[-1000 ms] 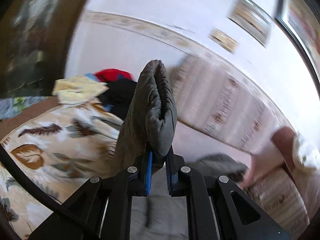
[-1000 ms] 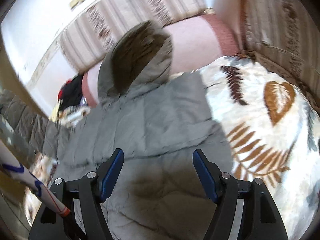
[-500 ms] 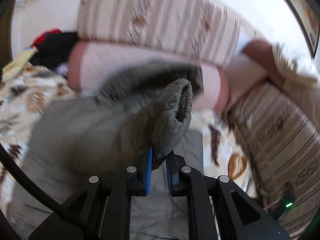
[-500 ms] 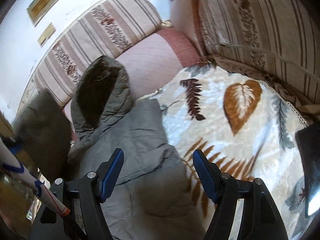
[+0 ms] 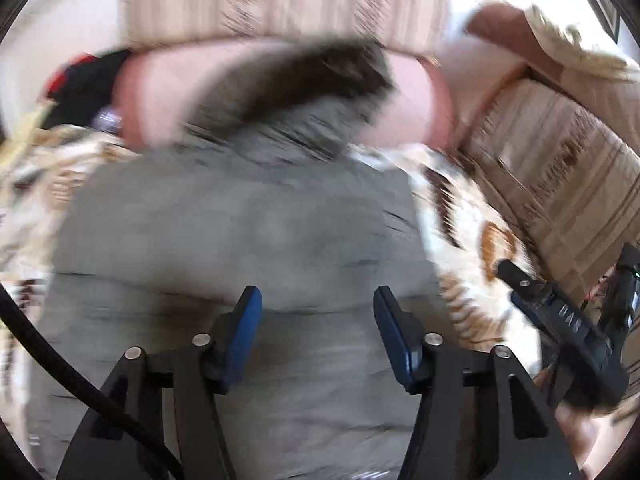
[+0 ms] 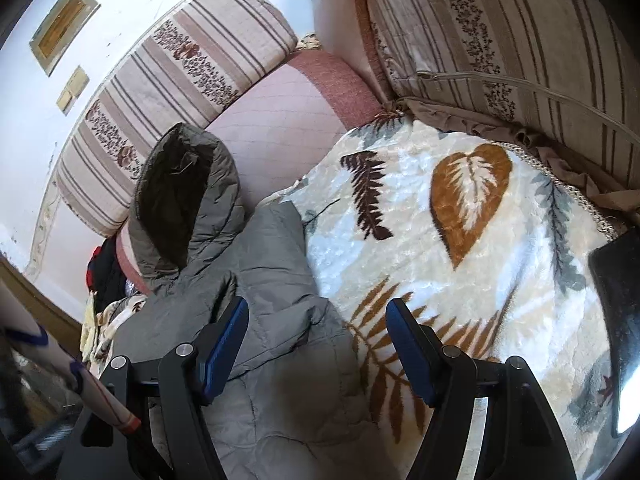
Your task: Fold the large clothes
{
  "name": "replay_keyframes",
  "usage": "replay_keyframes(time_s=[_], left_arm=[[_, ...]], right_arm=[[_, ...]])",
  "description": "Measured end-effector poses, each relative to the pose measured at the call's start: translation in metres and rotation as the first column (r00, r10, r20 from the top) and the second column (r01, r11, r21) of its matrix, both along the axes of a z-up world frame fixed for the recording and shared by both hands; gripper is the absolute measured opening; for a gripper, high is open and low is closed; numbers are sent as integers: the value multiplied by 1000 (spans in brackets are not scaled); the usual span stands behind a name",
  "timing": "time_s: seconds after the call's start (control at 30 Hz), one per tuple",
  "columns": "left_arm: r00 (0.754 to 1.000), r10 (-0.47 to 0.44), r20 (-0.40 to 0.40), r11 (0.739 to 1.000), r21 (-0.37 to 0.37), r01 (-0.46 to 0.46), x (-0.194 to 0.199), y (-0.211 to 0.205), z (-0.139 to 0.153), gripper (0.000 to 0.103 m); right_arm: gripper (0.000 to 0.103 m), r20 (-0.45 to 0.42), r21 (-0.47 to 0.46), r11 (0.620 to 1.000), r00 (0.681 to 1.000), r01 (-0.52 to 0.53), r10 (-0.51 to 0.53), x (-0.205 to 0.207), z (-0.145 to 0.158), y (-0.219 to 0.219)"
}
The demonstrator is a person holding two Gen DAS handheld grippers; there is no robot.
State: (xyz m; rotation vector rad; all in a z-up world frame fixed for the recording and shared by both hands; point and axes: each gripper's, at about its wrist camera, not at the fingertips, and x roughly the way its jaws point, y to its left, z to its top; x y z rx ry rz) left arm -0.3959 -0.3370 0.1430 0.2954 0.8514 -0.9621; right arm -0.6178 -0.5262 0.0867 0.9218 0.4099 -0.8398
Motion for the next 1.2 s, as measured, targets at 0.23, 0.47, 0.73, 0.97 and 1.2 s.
replay_keyframes(time_s=[0.23, 0.47, 0.73, 0.97, 1.2], left_arm=[[905, 426, -25, 903, 80, -423, 108, 209, -9, 63], [752, 621, -221, 781, 92, -618, 149, 370, -52, 63], [812, 474, -339, 874, 69, -481, 131, 353, -99, 52], [877, 415, -242, 902, -14, -431, 91, 346, -104, 38], [886, 386, -256, 904, -86, -419, 79, 354, -100, 26]], right_arm=[[76, -43, 148, 980, 989, -135, 143, 31, -31, 0], [76, -86, 161, 971, 978, -176, 192, 34, -41, 16], [76, -196, 31, 969, 949, -246, 248, -3, -25, 60], [76, -177, 82, 958, 942, -273, 284, -79, -35, 98], [79, -90, 175, 937, 942, -304, 322, -115, -46, 131]])
